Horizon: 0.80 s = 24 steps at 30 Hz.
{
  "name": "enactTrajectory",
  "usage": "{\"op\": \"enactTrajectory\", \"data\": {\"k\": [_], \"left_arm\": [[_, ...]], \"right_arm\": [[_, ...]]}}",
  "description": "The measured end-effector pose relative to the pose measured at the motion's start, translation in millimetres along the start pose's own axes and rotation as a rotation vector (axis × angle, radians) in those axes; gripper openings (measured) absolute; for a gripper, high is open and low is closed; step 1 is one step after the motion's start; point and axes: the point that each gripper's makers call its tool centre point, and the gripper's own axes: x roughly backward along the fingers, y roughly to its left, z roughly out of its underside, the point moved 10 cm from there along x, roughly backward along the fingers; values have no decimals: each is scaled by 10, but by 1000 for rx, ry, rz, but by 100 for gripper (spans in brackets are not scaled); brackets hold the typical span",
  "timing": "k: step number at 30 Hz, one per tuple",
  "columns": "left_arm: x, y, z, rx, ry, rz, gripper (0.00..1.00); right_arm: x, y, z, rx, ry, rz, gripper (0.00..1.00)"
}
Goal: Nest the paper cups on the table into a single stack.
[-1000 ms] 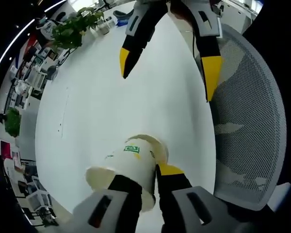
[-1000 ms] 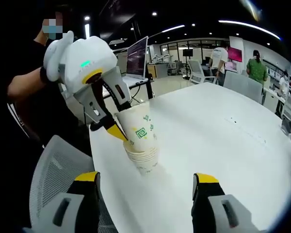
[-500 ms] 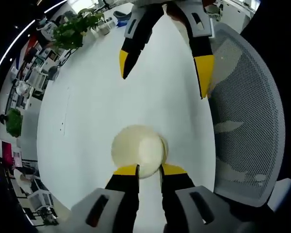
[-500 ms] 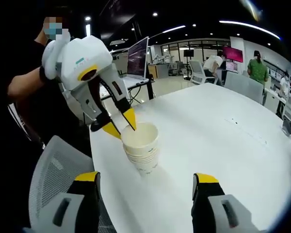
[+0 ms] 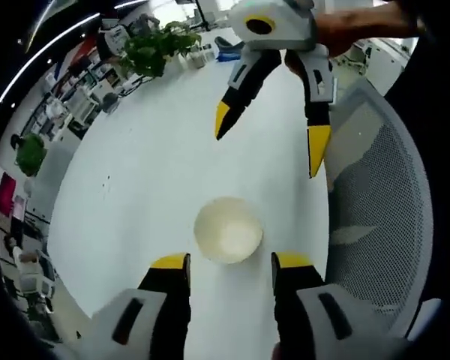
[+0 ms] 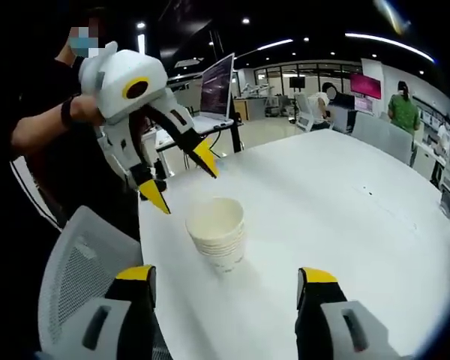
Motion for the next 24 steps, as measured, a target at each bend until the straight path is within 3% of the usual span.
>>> {"op": "enactTrajectory", "data": {"k": [4, 10, 15, 24], "left_arm": [[-1, 33, 150, 90, -61, -20, 59], [-25, 20, 316, 221, -154, -29, 67], [-144, 4, 458, 287, -188, -21, 73], [-449, -66, 543, 268, -197, 15, 74]], "right_arm": [[-79, -19, -5, 36, 14, -8, 77], [-216, -41, 21, 79, 46, -21, 75], [-338, -53, 55, 110, 62, -26, 73], [-561, -93, 100, 189, 118, -38, 73]]}}
